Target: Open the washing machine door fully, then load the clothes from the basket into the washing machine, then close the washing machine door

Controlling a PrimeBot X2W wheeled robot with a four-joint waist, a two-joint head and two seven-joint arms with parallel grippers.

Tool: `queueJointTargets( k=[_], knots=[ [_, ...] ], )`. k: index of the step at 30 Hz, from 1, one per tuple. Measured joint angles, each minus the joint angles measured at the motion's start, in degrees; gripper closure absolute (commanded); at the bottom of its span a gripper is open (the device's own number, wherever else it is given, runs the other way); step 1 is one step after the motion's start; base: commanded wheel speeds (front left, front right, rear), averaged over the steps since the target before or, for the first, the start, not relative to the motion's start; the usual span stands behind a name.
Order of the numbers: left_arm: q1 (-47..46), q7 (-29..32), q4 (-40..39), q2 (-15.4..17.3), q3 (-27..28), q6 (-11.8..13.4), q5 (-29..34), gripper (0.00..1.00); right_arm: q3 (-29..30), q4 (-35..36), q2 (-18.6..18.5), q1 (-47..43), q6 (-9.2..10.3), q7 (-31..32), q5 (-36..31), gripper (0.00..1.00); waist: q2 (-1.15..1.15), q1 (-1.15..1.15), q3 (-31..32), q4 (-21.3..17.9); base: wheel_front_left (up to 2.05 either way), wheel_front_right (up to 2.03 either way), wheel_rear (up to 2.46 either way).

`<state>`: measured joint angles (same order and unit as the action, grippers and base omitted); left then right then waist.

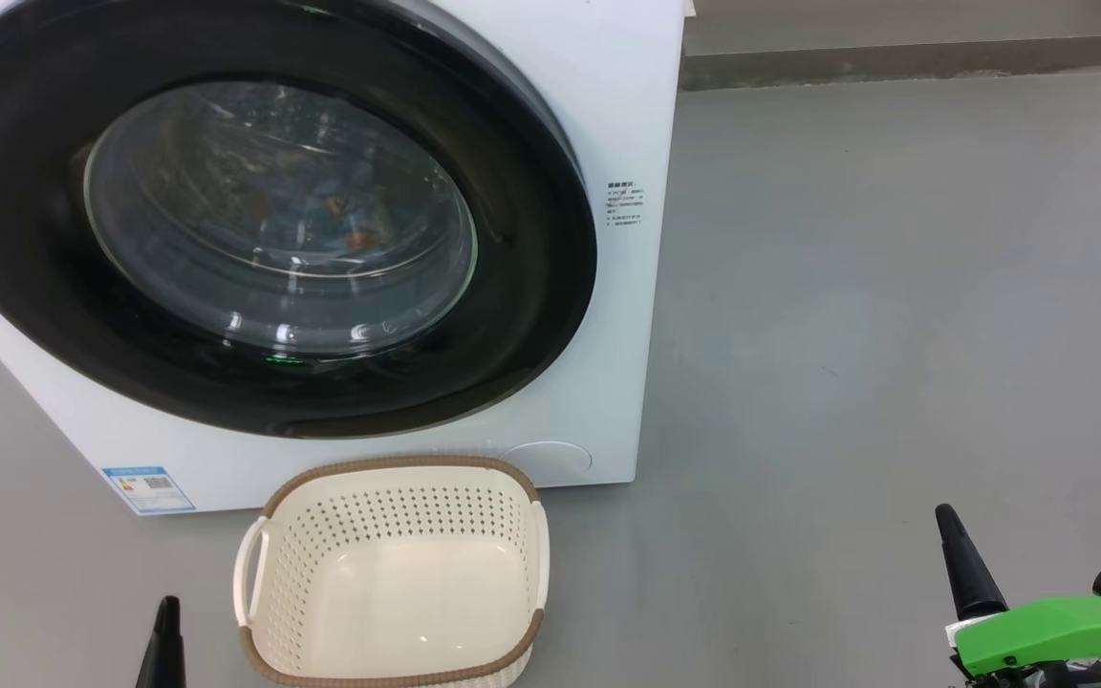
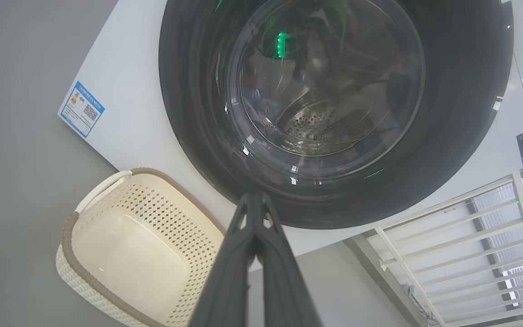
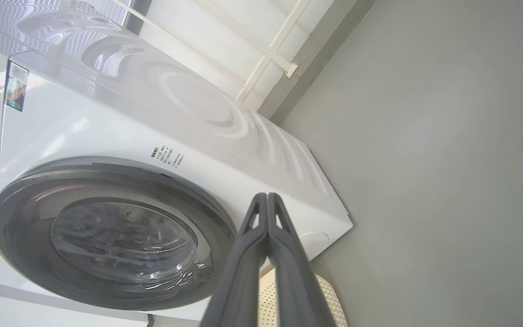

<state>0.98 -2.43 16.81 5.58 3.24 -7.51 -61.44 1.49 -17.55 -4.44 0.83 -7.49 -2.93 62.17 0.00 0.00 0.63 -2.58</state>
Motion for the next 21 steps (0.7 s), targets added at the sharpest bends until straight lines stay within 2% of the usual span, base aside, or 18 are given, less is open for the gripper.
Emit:
queueJointTargets(
  k=[21],
  knots=[
    [-1.35, 3.28, -0.27, -1.22, 0.54, 0.0, -11.46, 1.0, 2.22, 0.63, 0.65, 0.66, 0.01, 3.44, 10.89, 1.0, 0.0, 0.0, -0.3, 0.98, 0.0, 0.0, 0.0]
  ],
)
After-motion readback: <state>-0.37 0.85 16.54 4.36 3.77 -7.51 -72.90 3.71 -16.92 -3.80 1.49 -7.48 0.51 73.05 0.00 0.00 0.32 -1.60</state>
